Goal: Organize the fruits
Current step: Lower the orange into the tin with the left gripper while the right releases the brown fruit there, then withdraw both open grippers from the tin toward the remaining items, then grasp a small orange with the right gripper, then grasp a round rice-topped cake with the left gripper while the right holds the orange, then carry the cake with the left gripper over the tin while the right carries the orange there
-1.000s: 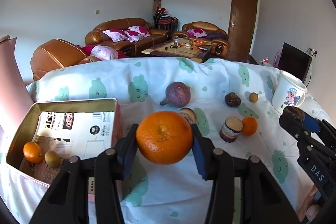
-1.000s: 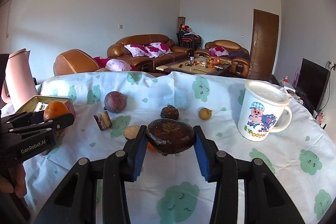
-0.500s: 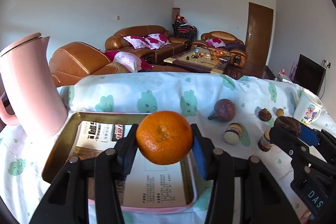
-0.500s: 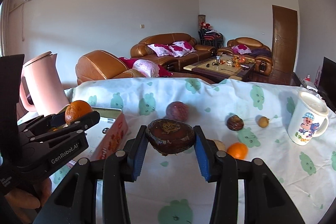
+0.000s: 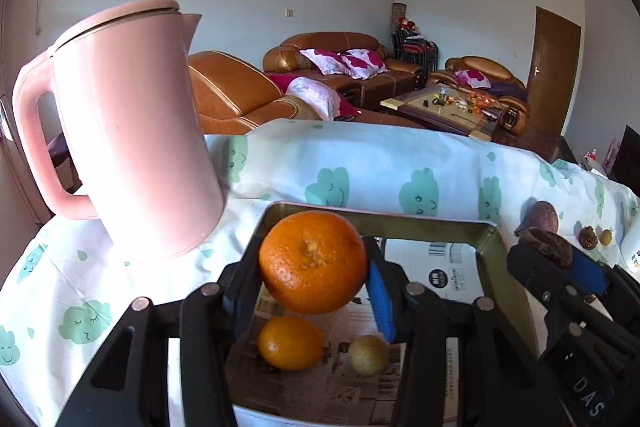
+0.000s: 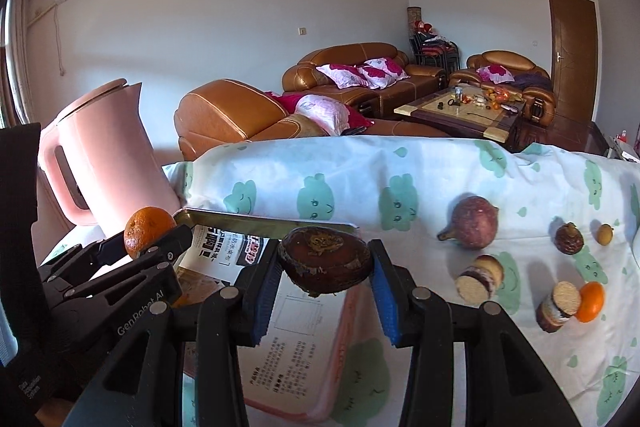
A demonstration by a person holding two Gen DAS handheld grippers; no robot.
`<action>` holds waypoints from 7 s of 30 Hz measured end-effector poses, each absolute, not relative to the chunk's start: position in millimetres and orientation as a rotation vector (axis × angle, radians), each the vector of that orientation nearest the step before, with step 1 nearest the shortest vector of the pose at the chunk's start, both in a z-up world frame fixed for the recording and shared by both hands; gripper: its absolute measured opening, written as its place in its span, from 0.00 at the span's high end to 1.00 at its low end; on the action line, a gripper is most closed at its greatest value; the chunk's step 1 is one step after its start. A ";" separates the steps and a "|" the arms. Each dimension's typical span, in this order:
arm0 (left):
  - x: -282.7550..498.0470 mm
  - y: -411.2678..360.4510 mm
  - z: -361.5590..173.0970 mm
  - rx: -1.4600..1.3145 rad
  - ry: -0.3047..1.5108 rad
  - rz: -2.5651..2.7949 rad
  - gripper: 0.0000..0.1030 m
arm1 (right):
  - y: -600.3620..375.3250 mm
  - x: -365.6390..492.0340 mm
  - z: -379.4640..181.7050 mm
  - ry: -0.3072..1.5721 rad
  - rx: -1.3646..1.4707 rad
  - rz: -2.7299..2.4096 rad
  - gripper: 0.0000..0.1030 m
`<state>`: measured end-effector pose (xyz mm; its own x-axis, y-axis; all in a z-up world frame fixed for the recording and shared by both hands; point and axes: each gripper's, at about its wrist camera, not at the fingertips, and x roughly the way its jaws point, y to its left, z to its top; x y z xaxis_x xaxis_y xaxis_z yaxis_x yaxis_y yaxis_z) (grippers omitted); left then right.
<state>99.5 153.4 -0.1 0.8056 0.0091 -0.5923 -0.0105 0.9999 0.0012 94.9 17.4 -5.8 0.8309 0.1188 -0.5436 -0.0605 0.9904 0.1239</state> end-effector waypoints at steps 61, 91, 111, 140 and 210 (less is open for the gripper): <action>93.7 157.5 -3.1 -0.034 0.558 0.086 0.00 | -11.8 88.0 -11.9 0.532 0.219 0.100 0.28; 39.0 75.3 -4.7 -0.060 0.487 -0.053 0.00 | -159.8 39.9 -21.2 0.595 0.222 -0.084 0.29; 29.2 -44.9 -10.9 0.091 0.565 -0.251 0.00 | -237.3 42.0 -37.7 0.734 0.220 -0.024 0.29; 52.9 -76.7 -7.2 0.128 0.626 -0.283 0.02 | -224.8 56.0 -48.6 0.887 0.243 0.186 0.61; 27.1 12.8 9.9 0.133 0.493 -0.227 0.66 | -151.1 3.0 0.4 0.484 0.143 -0.152 0.59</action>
